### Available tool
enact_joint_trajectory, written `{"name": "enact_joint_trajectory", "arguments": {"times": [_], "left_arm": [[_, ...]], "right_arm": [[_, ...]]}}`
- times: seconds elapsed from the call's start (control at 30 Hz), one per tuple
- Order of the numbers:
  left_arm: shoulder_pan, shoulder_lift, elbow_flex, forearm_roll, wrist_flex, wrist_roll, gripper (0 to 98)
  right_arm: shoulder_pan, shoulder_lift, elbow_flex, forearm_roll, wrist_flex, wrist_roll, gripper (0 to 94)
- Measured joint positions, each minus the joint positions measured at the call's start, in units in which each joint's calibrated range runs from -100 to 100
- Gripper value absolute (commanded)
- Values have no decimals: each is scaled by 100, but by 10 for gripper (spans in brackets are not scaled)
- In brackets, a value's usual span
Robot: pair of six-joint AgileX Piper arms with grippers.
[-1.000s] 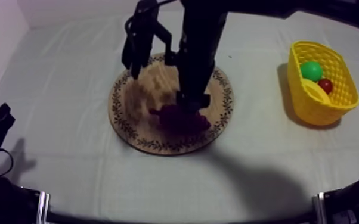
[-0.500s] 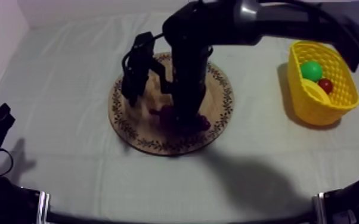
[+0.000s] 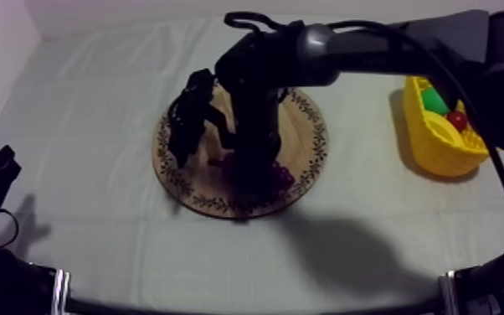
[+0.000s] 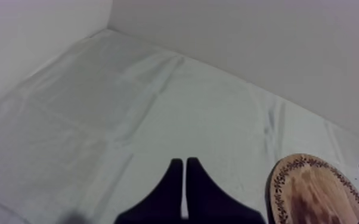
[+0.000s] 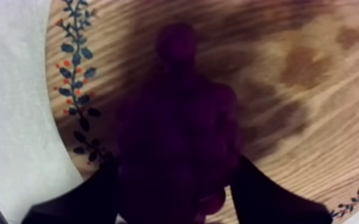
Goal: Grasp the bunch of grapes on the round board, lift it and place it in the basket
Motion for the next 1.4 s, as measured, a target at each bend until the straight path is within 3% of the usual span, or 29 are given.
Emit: {"name": "enact_joint_trajectory", "arguments": {"times": [0.3,0.87,1.13,1.4], "left_arm": [[0,0,0,0,0,0,0],[0,0,0,0,0,0,0],[0,0,0,0,0,0,0],[0,0,0,0,0,0,0]], "right_arm": [[-26,-287,-121,71,88,-88,269],[344,-2003,-1799,147,1400,176,285],[676,-2394,-1331,244,1412,-12,290],[1350,-2878,-498,407,1207,-299,290]]}}
